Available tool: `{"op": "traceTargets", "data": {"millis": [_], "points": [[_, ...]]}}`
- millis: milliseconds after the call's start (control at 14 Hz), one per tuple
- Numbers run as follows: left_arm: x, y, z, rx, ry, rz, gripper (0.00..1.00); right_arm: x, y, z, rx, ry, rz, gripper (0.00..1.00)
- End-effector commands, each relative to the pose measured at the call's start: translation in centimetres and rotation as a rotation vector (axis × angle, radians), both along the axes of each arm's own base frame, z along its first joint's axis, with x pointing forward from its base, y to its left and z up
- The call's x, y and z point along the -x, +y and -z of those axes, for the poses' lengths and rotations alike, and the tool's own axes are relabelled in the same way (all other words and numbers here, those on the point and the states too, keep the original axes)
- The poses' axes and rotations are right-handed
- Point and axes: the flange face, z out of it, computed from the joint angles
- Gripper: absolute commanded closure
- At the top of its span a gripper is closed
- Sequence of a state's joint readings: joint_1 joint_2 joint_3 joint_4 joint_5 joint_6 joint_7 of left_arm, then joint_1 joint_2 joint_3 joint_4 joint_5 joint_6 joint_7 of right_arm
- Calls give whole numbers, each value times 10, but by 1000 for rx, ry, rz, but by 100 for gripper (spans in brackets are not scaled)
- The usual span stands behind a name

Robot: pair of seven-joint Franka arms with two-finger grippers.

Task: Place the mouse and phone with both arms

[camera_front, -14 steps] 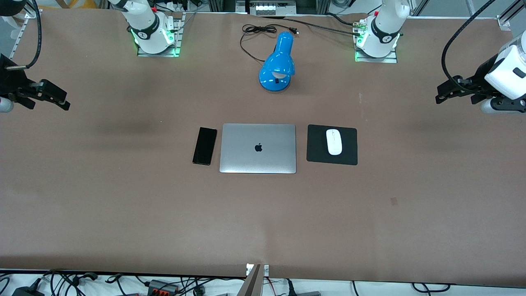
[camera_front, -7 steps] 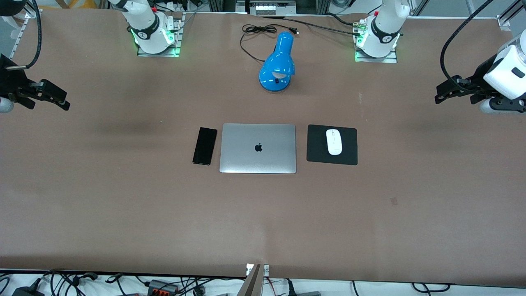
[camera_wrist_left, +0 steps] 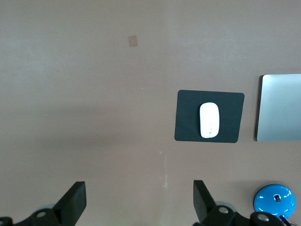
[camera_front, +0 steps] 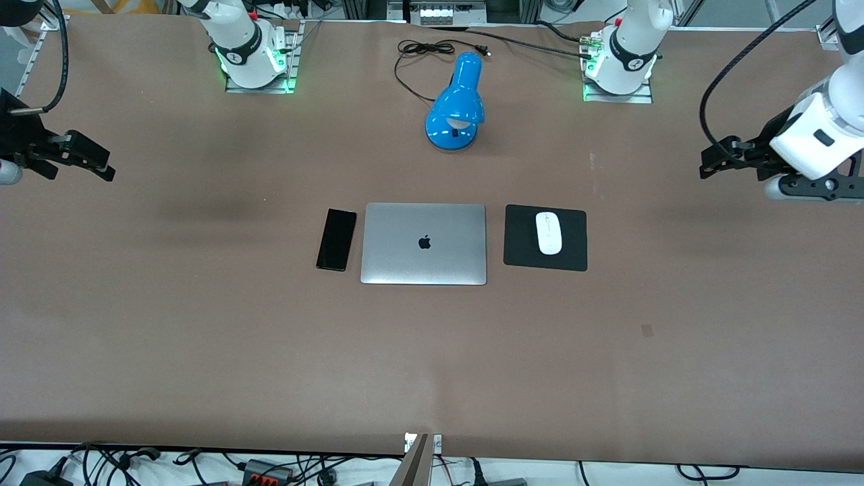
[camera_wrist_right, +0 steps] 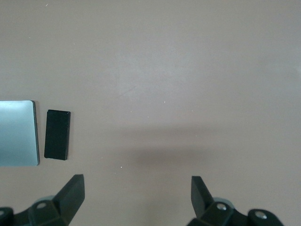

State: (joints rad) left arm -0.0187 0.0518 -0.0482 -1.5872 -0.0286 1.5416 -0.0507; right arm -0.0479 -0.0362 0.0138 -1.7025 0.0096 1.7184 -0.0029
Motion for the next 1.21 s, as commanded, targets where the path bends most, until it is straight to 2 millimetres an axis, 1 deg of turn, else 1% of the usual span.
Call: {"op": "traceTargets", "data": {"millis": [0,142,214,356,712,854,997,1139], "points": [[-7,8,-9,-12,-14,6,0,3,3,-7,-12,-14,11,0],[-12,20,-33,10,-64,-13,0,3,3,-7,-12,-14,13,0],[-15,18,-29,18,-58,-13,0,3,3,-7,-12,-14,11,0],[-17,14,-31,22,-62,-9,0,3,3,-7,-12,-14,11,0],[-15,18,-33,42,-55,-24,0,3,3,-7,-12,-14,11,0],[-5,14,-37,49,-15,-11,0,3,3,-6,-12,-13,11,0],[-5,7,-51,50,-37,-1,0,3,2,-6,-12,-13,13,0],[-3,8,-50,50,-24,1,0,2,2,-5,-12,-11,14,0]]}}
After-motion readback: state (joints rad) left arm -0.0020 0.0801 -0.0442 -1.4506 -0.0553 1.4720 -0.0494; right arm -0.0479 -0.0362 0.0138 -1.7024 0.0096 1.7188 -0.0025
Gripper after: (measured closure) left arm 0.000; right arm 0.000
